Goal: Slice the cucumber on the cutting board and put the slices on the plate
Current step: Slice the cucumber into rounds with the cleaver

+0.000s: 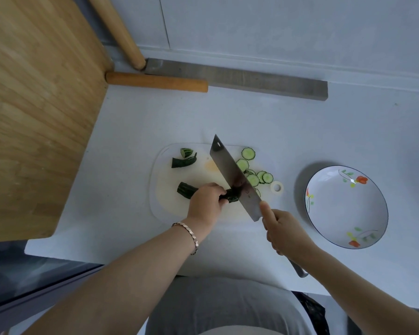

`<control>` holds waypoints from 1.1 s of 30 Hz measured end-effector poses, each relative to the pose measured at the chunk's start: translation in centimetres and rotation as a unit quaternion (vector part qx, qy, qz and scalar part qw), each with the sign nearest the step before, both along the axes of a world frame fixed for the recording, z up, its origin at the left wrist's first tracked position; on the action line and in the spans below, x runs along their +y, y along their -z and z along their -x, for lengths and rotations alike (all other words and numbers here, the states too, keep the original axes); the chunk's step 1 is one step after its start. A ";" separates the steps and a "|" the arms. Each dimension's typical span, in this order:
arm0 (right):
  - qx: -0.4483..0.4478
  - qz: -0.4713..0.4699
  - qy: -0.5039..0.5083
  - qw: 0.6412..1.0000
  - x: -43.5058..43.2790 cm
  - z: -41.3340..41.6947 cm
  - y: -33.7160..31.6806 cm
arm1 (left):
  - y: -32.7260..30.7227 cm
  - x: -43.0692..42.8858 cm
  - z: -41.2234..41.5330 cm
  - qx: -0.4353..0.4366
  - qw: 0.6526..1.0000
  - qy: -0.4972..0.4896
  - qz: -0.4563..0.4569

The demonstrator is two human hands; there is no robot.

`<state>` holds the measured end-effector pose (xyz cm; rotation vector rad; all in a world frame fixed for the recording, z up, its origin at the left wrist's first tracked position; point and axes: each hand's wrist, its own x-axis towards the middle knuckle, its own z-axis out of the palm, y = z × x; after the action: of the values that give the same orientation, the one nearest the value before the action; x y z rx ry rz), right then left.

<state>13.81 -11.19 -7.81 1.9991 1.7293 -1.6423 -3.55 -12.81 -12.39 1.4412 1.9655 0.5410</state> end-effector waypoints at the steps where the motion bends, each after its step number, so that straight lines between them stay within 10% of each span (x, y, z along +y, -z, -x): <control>1: -0.009 -0.009 -0.009 1.000 0.0 0.0 0.3 | 0.0 0.0 0.0 0.001 1.000 0.001 0.000; 14: 0.053 0.060 0.115 0.990 0.1 1.0 2.4 | 0.0 -0.5 0.4 0.015 0.999 0.039 -0.032; 33: 0.020 0.039 0.032 0.999 -0.1 -0.4 0.0 | 0.4 -0.2 0.3 0.010 0.999 0.019 -0.030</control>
<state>14.21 -11.27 -7.78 2.0218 1.6028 -1.7521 -3.90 -13.00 -12.82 1.5223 1.9496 0.5742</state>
